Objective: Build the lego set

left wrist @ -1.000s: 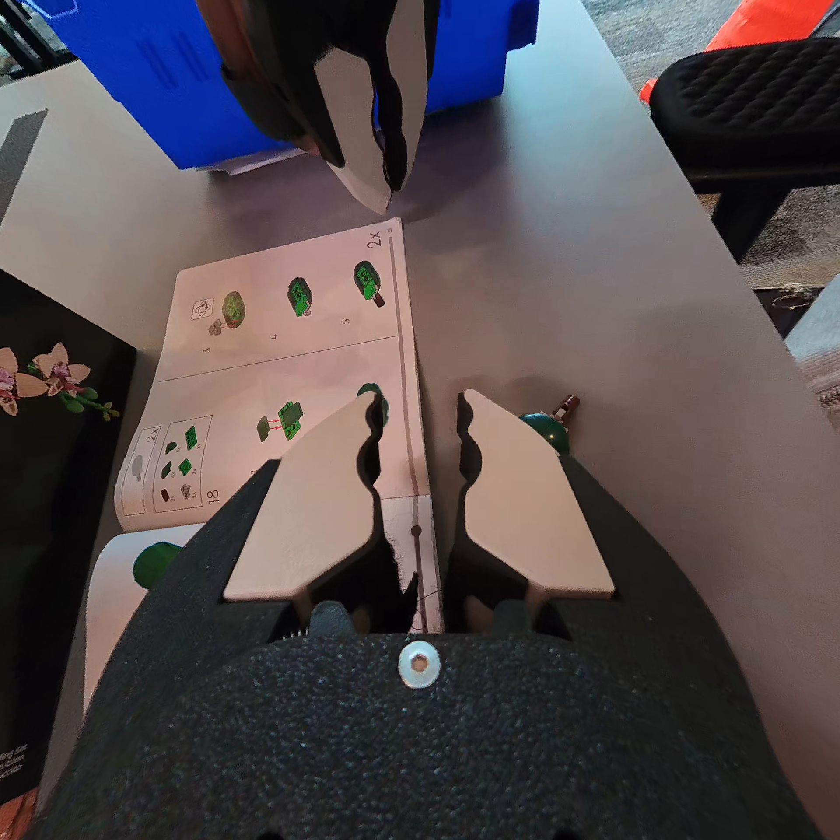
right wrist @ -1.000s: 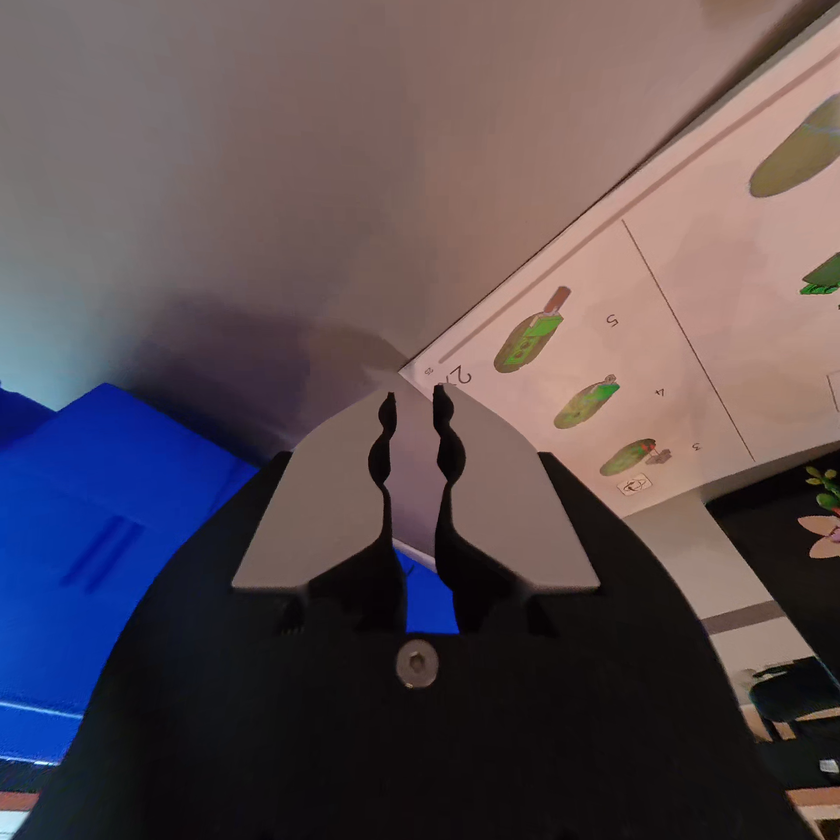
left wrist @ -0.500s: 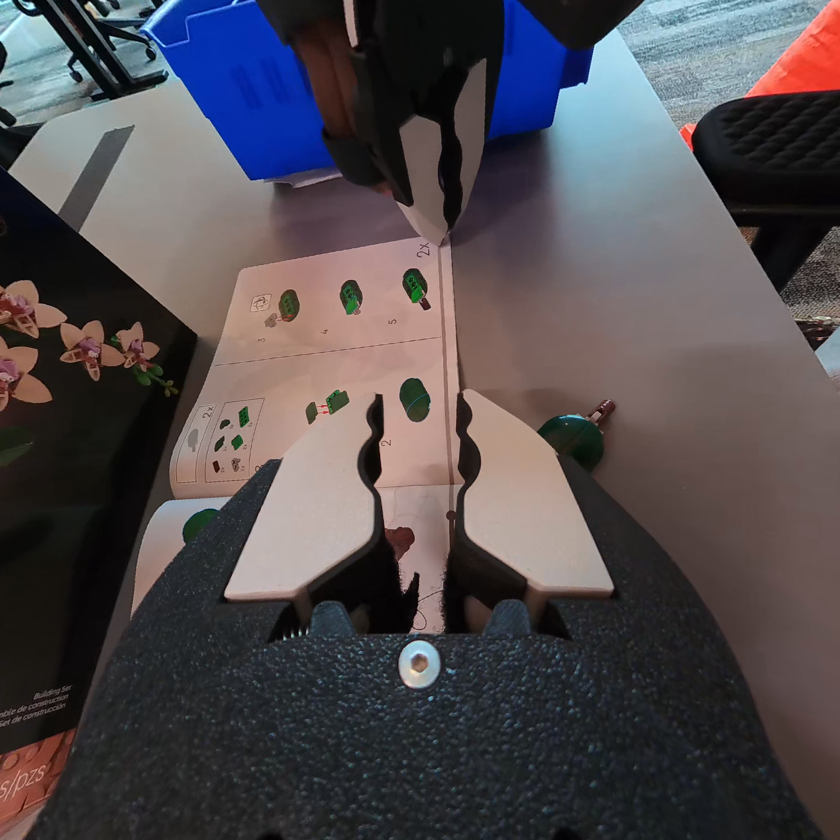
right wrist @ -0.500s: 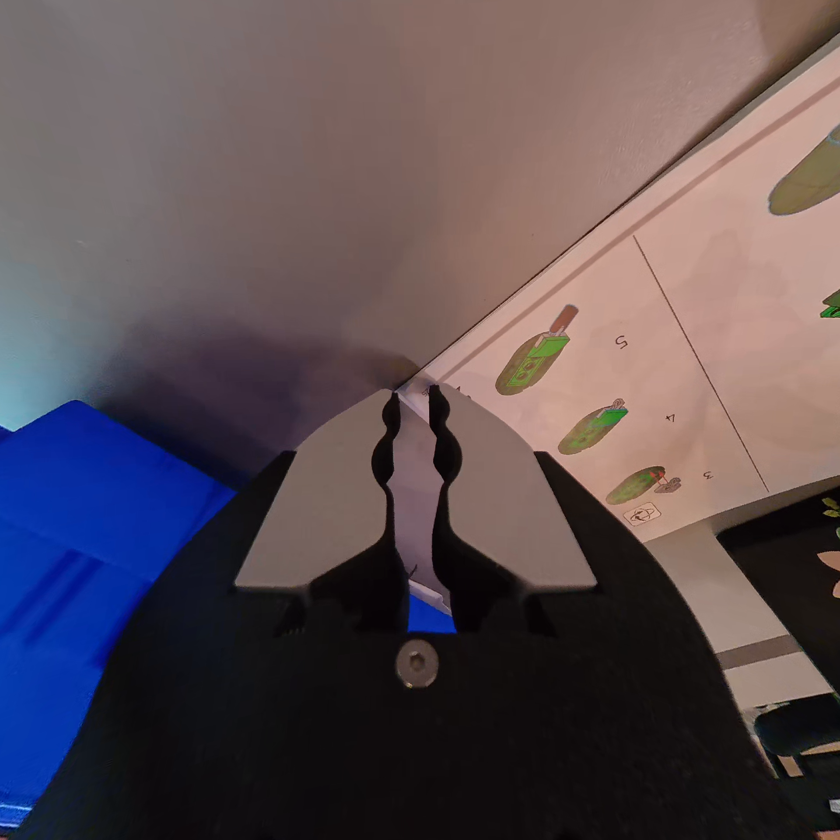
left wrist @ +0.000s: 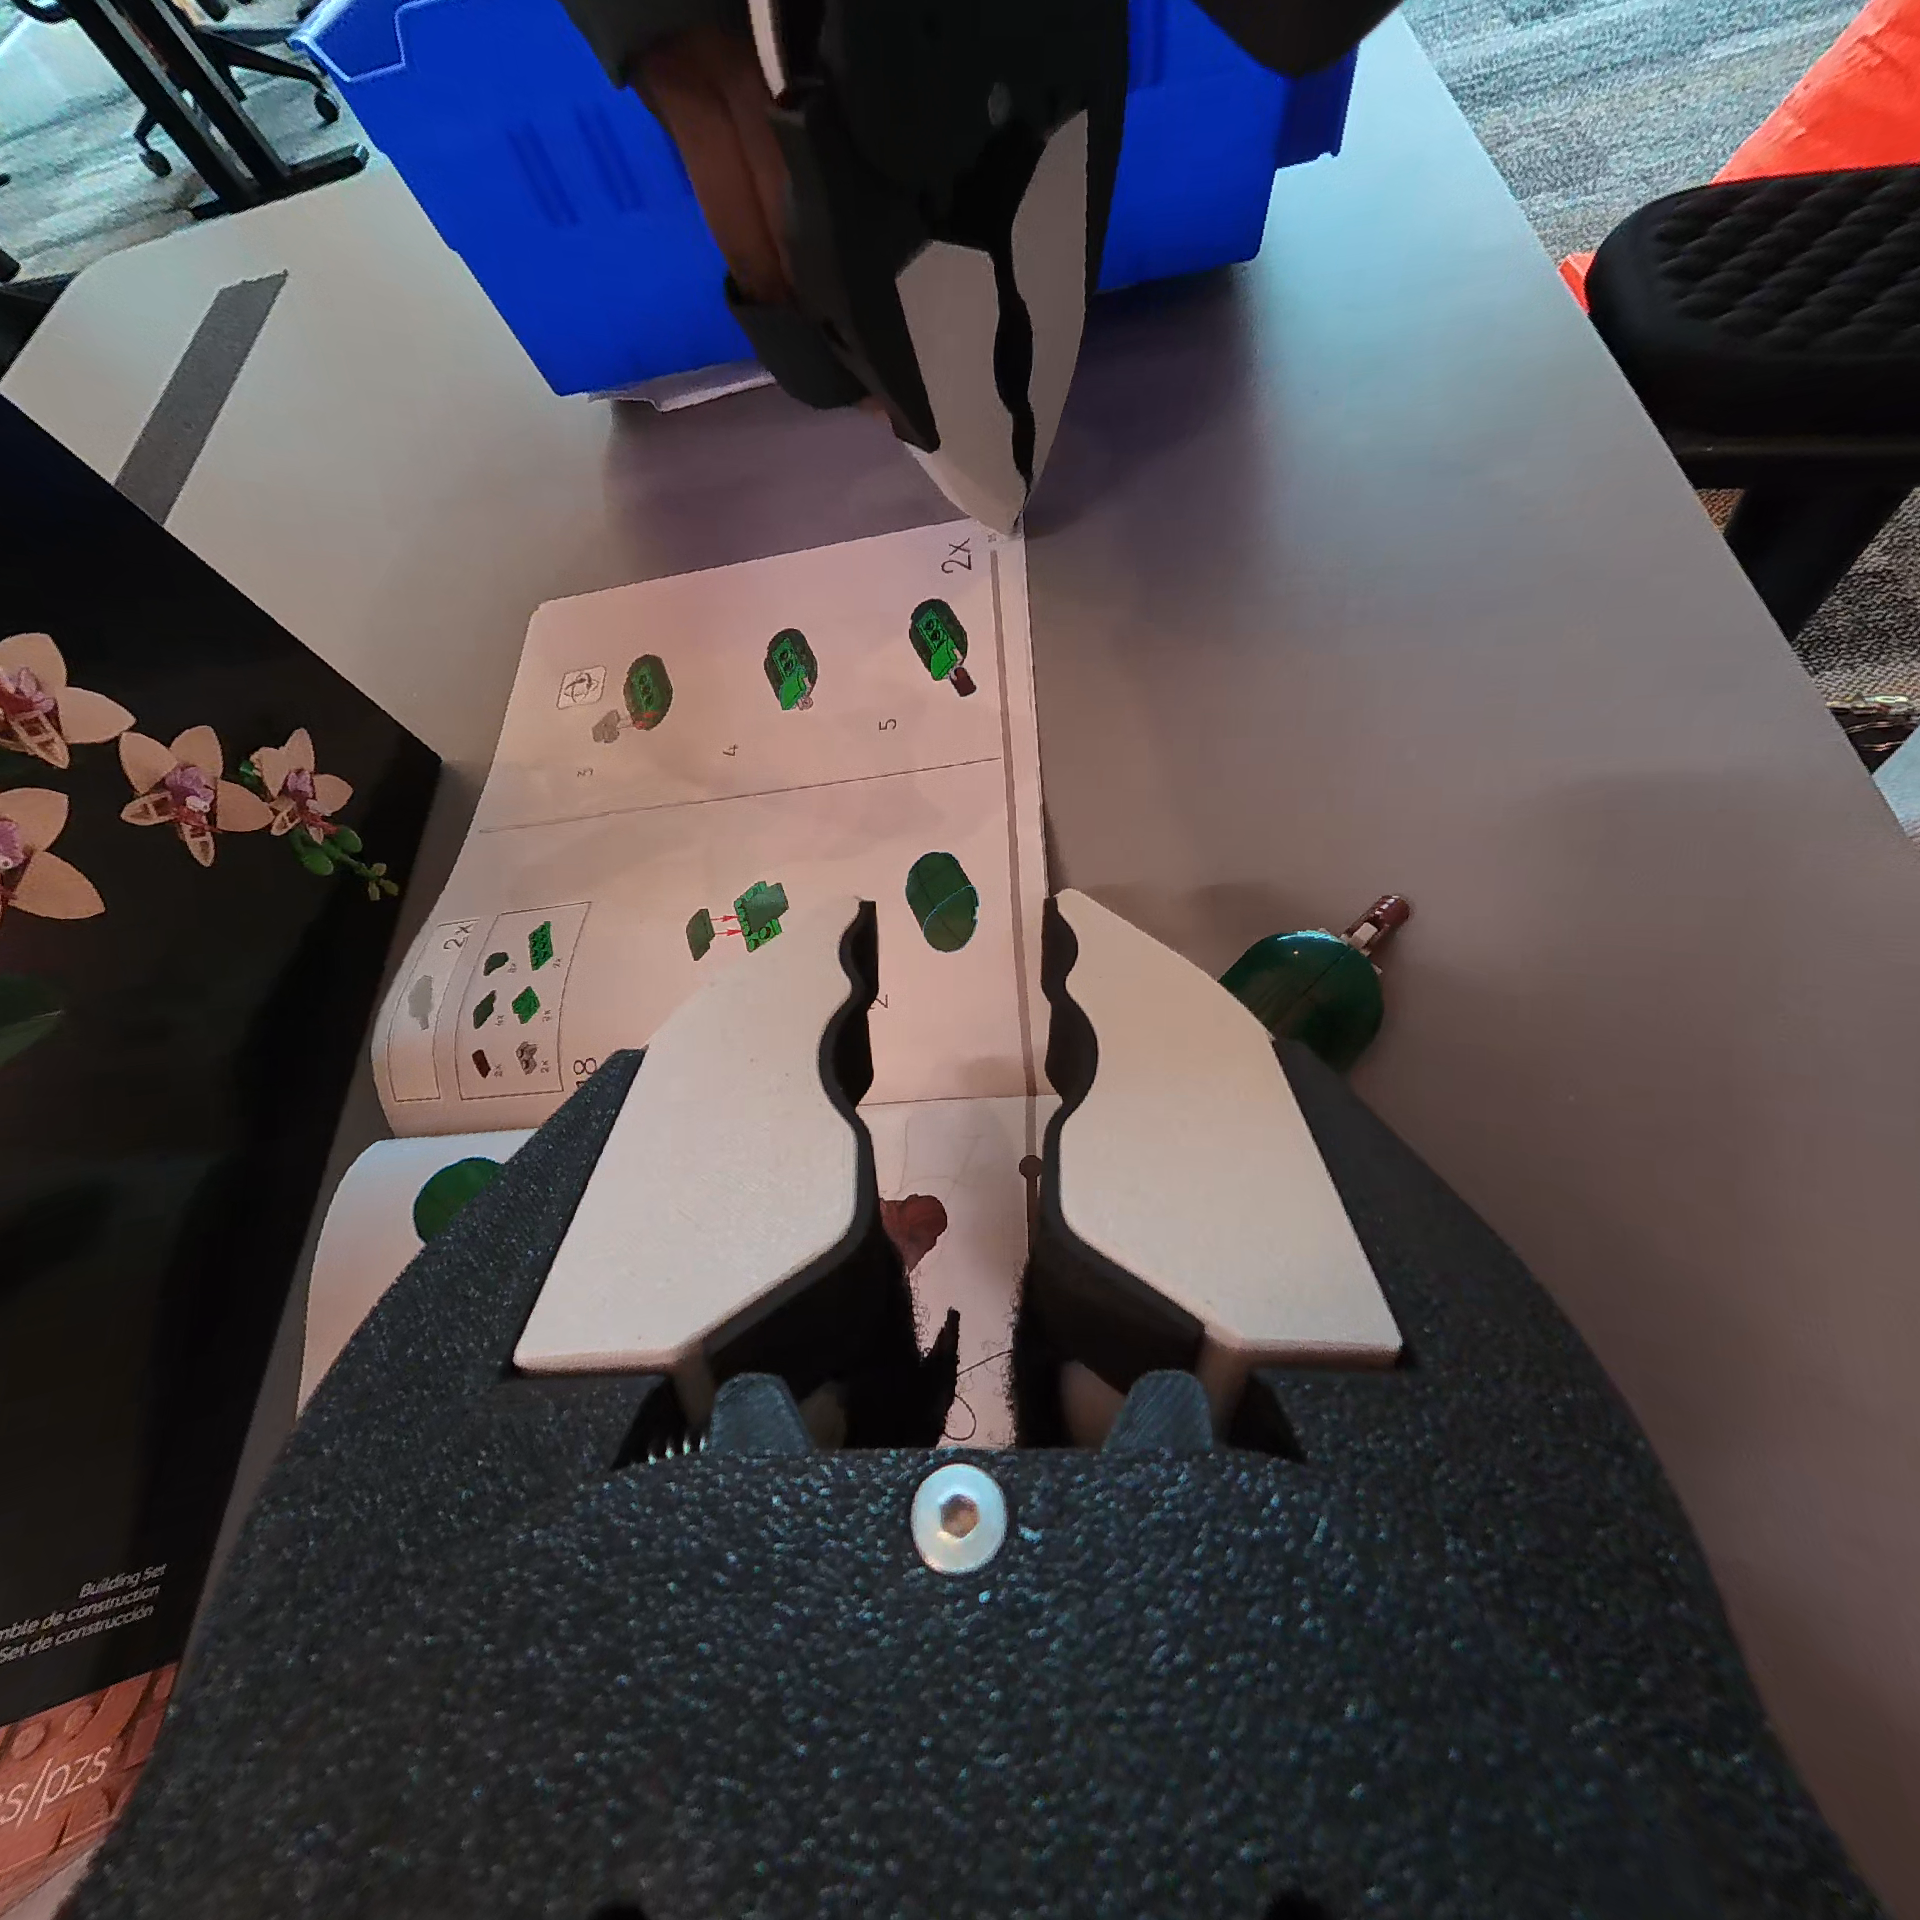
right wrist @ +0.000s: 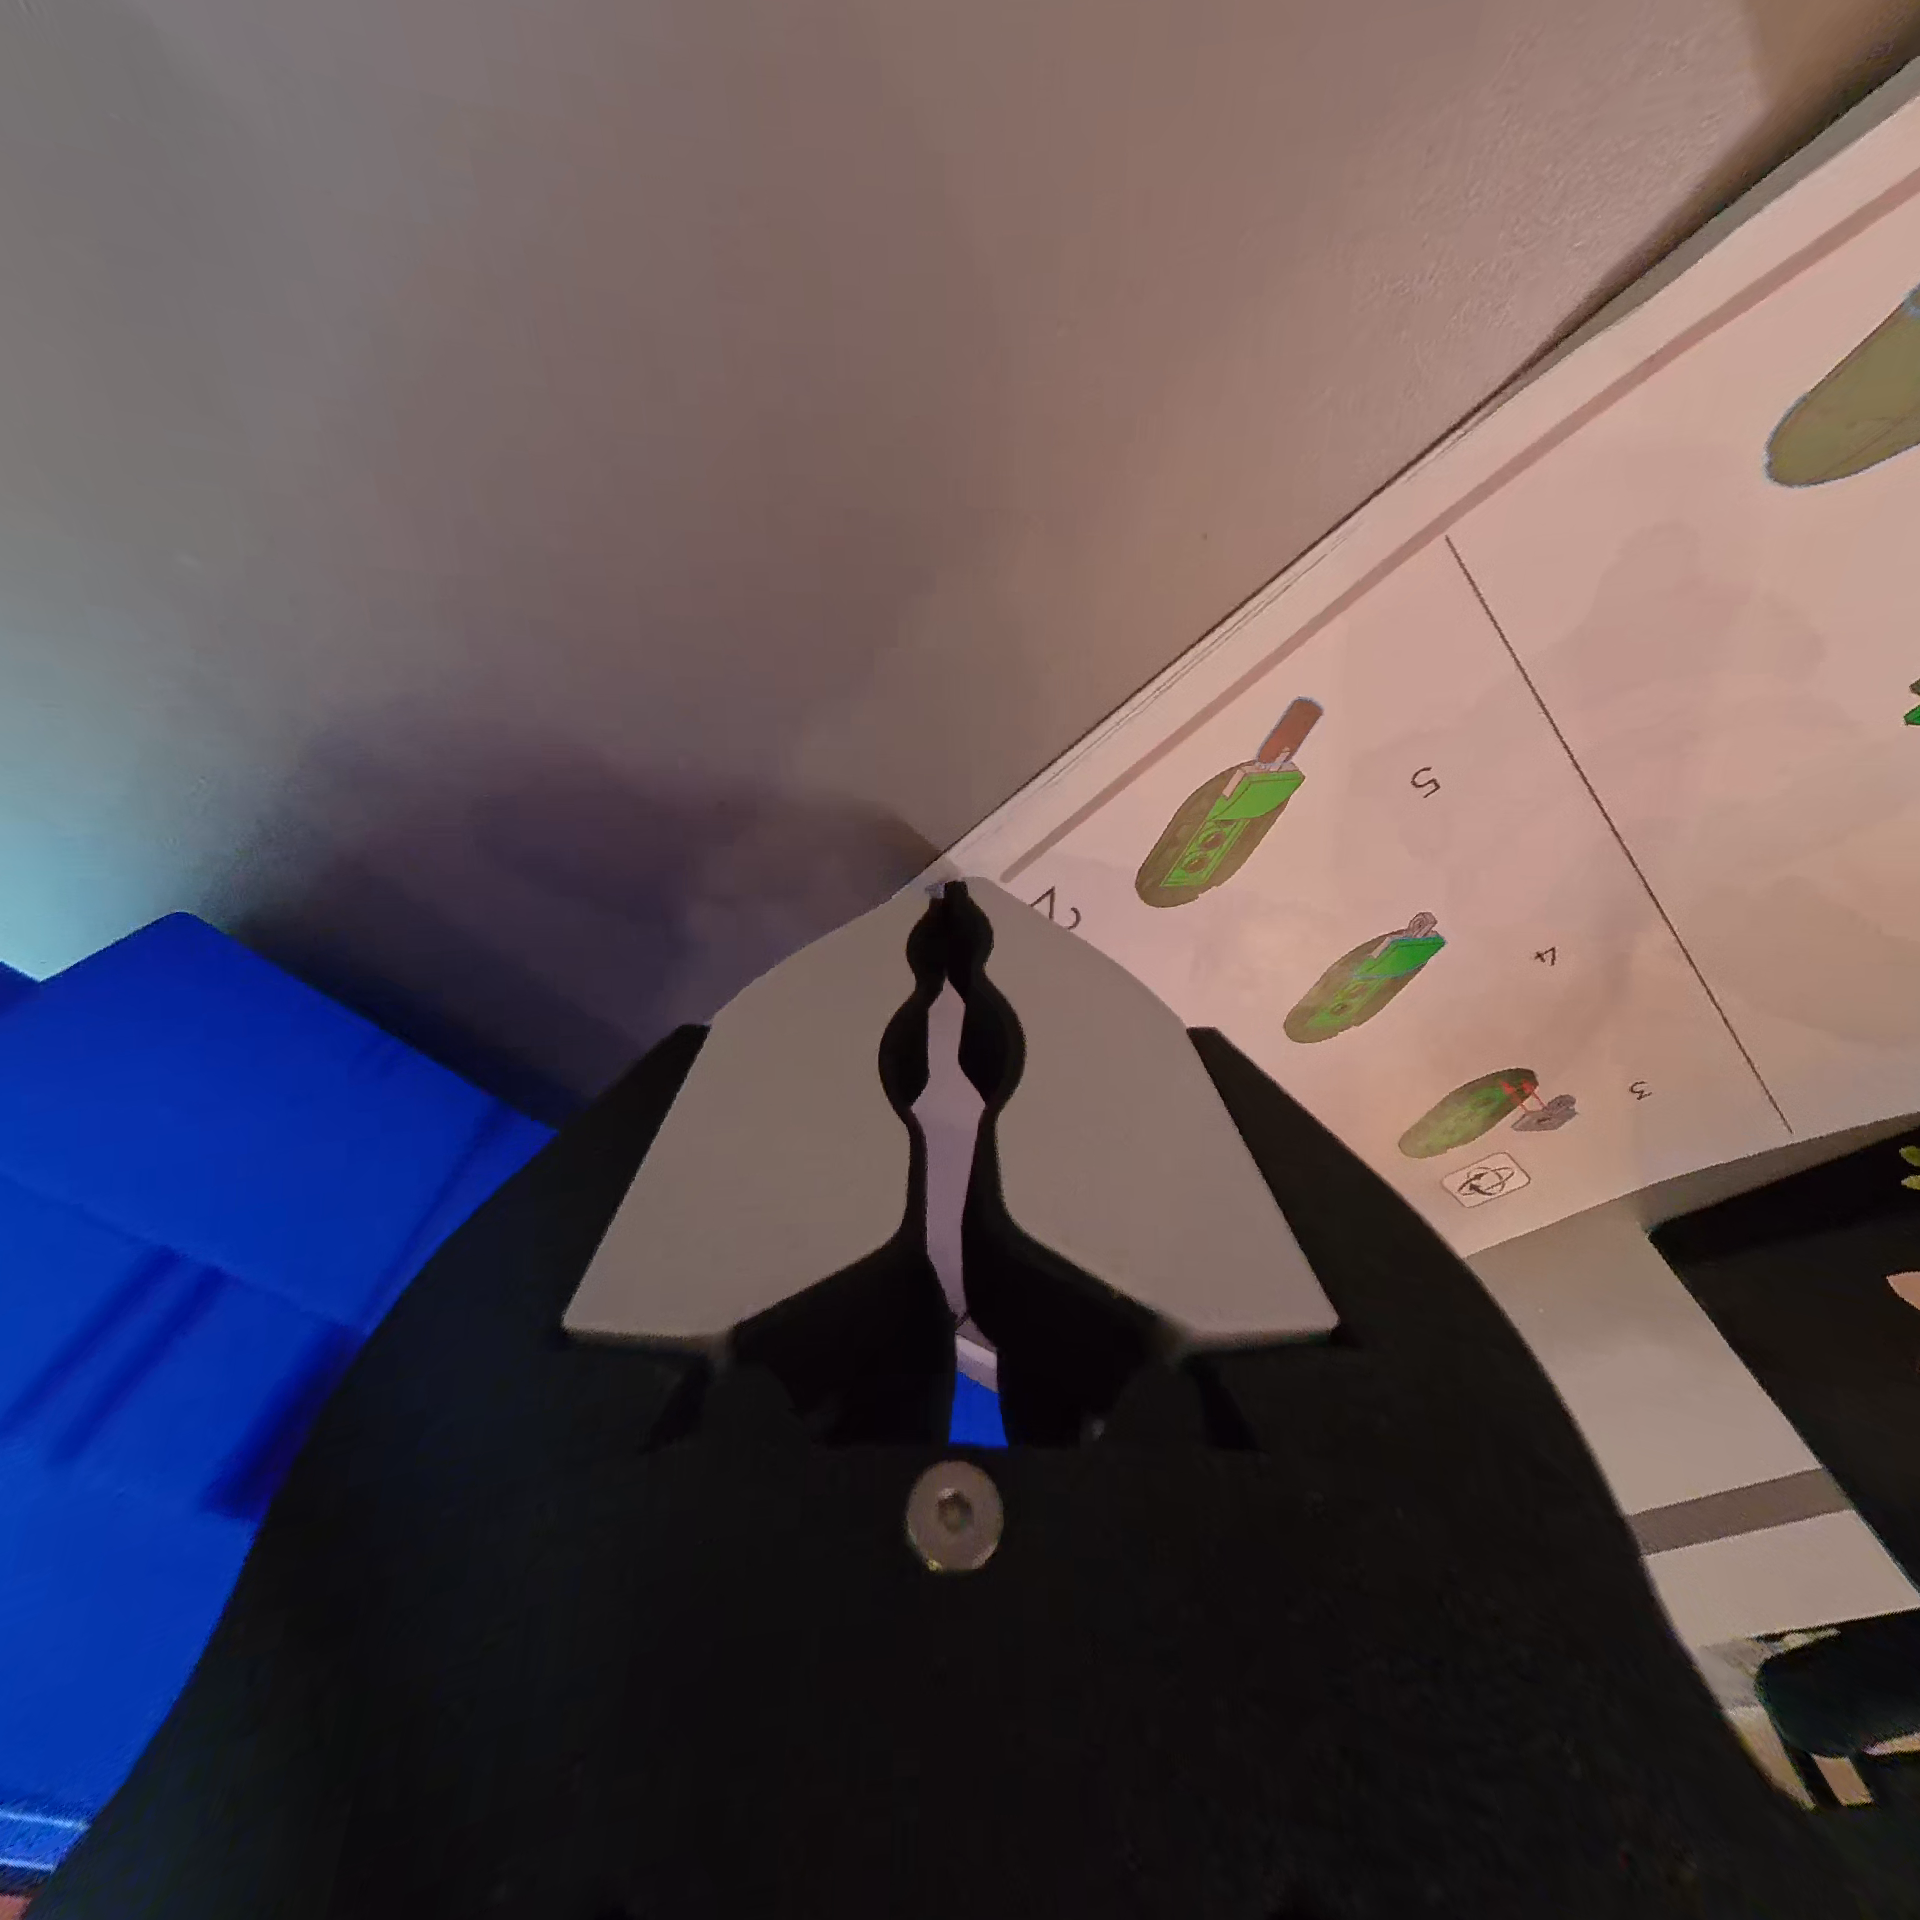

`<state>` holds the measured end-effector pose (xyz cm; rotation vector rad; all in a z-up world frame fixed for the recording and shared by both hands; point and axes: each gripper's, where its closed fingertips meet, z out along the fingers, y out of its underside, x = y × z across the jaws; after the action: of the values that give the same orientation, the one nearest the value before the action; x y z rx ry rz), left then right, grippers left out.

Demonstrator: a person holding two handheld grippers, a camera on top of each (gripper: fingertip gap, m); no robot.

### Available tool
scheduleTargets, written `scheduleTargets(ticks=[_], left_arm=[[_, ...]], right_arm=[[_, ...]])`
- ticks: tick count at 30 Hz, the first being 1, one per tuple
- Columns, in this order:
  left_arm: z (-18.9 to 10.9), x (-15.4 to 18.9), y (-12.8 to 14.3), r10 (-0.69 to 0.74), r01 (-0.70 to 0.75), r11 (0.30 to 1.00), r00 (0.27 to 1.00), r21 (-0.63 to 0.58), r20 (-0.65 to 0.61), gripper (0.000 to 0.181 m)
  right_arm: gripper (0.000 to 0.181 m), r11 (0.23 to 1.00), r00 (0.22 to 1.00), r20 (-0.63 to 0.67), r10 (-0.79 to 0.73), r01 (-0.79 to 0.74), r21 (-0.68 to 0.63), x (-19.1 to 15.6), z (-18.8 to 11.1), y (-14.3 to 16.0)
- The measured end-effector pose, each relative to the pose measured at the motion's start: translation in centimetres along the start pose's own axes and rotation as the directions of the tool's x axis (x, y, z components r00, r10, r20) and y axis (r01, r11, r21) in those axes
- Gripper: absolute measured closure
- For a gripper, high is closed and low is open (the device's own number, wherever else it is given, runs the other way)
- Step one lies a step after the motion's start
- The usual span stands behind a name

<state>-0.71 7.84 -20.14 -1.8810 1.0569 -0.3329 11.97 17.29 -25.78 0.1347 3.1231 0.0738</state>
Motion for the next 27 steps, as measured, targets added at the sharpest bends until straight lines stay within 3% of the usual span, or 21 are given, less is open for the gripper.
scheduleTargets(ticks=[6, 10, 16, 20, 24, 27], left_arm=[[-0.3, -0.2, -0.3, 0.001, -0.001, 1.0, 1.0, 0.007, 0.019, 0.147], [-0.7, -0.3, -1.0, 0.0, -0.001, 1.0, 0.999, 0.028, 0.041, 0.134], [0.4, -0.7, -4.2, -0.078, 0.067, 0.996, 0.979, 0.062, 0.19, 0.105], [1.9, -0.4, -6.0, -0.191, 0.161, 0.977, 0.951, 0.139, 0.245, 0.106], [2.3, -1.2, -6.9, -0.351, 0.288, 0.921, 0.905, 0.263, 0.24, 0.124], [2.7, -1.3, -7.2, -0.39, 0.321, 0.901, 0.892, 0.291, 0.226, 0.135]], right_arm=[[0.181, 0.992, 0.989, -0.094, 0.117, -0.111, 0.058, 1.4, -1.9, -0.1], [0.181, 0.967, 0.963, -0.145, 0.229, -0.207, 0.15, 2.1, -3.4, -0.4], [0.181, 0.916, 0.87, -0.31, 0.383, -0.313, 0.253, 5.6, -6.9, -1.5], [0.181, 0.864, 0.801, -0.362, 0.476, -0.351, 0.36, 7.1, -9.4, -3.1], [0.181, 0.82, 0.74, -0.394, 0.546, -0.373, 0.435, 7.5, -11.3, -4.1], [0.181, 0.792, 0.699, -0.412, 0.585, -0.38, 0.478, 7.7, -12.7, -4.8]])
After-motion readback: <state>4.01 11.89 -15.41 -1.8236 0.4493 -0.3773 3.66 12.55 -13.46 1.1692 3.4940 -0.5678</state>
